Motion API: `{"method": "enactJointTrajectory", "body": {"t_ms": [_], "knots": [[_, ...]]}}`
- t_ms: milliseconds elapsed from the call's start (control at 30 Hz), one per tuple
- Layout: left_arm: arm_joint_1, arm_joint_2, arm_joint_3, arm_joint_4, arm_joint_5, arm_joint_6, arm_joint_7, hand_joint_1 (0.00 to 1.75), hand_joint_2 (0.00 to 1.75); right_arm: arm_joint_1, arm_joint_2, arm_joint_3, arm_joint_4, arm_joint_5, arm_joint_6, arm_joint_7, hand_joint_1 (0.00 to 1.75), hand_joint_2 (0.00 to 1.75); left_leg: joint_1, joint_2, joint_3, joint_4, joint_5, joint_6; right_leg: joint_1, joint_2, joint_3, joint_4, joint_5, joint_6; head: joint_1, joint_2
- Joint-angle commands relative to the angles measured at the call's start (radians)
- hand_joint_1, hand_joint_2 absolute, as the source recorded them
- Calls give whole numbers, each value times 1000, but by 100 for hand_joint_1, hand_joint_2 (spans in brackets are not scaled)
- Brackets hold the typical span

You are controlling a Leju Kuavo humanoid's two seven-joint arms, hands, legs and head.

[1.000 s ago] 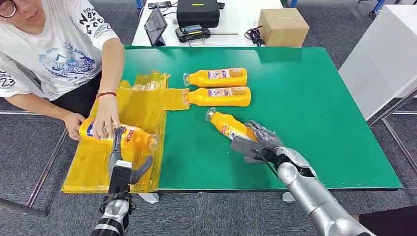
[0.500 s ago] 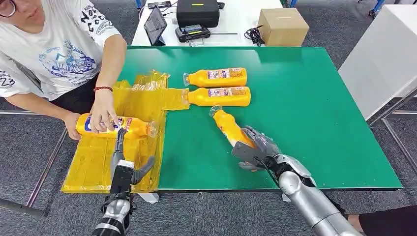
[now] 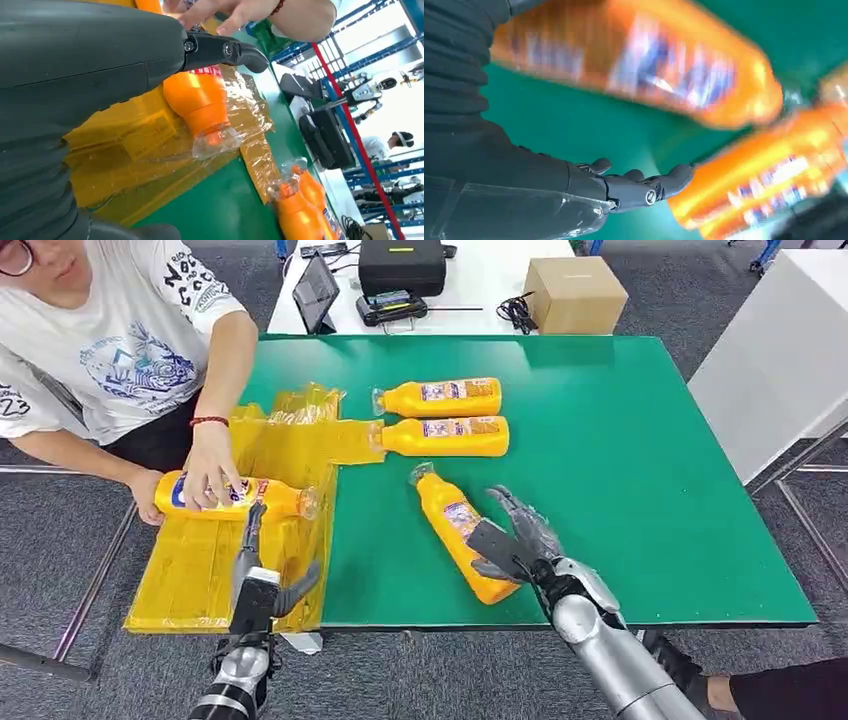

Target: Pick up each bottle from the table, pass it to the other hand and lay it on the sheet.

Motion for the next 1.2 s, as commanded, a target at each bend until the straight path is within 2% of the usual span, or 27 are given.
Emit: {"method": "enactJointTrajectory", "body": {"t_ms": [33,300,400,533,767,900,1000,1067,1200], "knots": [[-18,2,10,49,-9,-9,-18,0,175,-11,141,-92,-32,5,-74,2,0,175,2,5,4,0,-2,-3,2,4,3,0,-1,-3,-1,0],[-14,0,26,49,-16,-12,-18,0,175,5,202,-173,-17,-81,-110,-15,0,175,1,2,3,0,-1,-2,1,2,2,-1,-1,-2,0,0],[-19,-1,38,62,-12,-15,-18,0,175,-21,201,-167,39,-82,-106,24,0,175,1,2,2,0,-1,-2,1,2,2,-1,0,-2,0,0],[-9,1,58,54,-32,-11,-11,0,175,-83,157,-71,79,75,-103,152,0,175,1,3,2,0,-1,-2,1,3,2,-1,0,-2,0,0],[-7,0,65,50,-39,-14,-8,0,175,-103,153,-62,76,94,-98,181,0,175,1,3,2,0,-1,-1,1,2,2,-1,0,-2,0,0],[-5,-2,76,47,-67,-21,10,0,175,-195,141,2,147,195,-47,316,0,175,1,4,3,0,-2,-2,2,4,3,-1,-1,-3,0,0],[-14,-9,88,64,-82,-33,22,0,175,-303,152,43,286,266,-5,388,0,175,1,7,2,1,-2,-2,1,7,1,1,0,-3,0,0],[-22,-10,87,78,-93,-36,30,0,175,-343,171,50,360,271,36,399,0,175,1,5,1,0,-1,-1,1,5,1,0,1,-2,0,0],[-25,-10,88,82,-93,-35,29,0,175,-351,174,49,377,269,38,398,0,175,1,2,1,0,0,-1,1,2,1,0,0,-2,0,0]]}}
